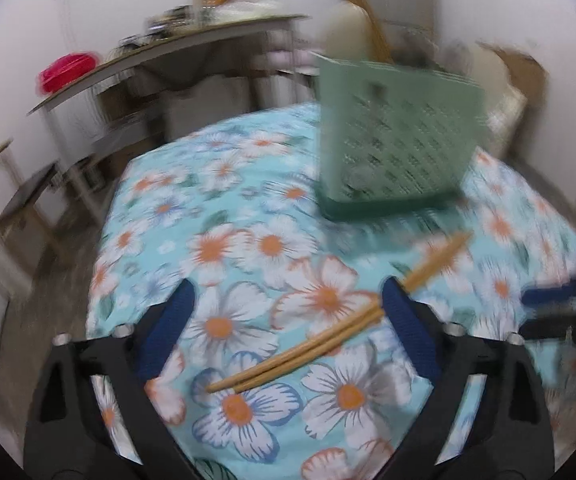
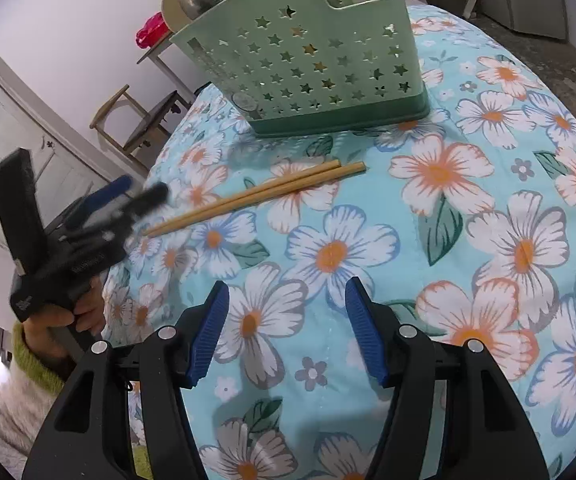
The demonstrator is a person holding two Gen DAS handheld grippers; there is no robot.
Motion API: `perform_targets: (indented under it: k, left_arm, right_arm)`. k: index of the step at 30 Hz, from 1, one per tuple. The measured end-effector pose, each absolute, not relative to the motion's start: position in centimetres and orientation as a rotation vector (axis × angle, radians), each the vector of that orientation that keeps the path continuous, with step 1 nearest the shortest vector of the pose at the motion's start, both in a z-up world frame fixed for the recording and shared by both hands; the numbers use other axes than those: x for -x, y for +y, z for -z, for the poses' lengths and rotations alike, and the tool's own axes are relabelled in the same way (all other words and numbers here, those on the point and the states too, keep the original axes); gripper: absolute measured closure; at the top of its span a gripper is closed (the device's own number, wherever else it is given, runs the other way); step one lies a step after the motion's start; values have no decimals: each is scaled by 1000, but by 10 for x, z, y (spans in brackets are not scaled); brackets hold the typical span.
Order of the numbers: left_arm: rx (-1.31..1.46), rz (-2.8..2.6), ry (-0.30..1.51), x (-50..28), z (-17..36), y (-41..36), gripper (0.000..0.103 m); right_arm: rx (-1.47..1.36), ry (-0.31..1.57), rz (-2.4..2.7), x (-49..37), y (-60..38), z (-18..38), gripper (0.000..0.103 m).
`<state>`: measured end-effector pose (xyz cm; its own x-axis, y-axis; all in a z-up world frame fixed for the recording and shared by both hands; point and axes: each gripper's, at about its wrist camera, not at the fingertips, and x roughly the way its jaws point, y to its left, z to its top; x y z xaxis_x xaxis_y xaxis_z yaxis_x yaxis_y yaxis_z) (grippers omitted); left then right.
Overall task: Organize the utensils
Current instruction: 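Withdraw both open tools from the caddy toward the loose chopsticks, then close the left tool on one bamboo chopstick while the right tool grasps the other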
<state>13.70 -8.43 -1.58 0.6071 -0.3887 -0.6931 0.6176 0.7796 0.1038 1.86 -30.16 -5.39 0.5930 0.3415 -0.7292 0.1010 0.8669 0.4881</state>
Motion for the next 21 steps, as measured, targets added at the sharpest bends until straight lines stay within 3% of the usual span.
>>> perform_targets:
  k: [3, 10, 15, 21]
  left_arm:
    - [-450, 711, 743, -136, 27, -90, 35]
    - [-494, 831, 889, -144, 57, -90, 41]
    - [-437, 836, 979, -143, 52, -88, 69]
    - [-240, 844, 1179, -134, 46, -74, 88]
  right_arm:
    - [-528, 945, -162, -19, -301, 55, 44]
    - [-529, 954, -172, -21, -300, 57, 44]
    - [-536, 954, -171, -22, -300, 59, 44]
    - [-565, 952, -192, -22, -297, 59, 44]
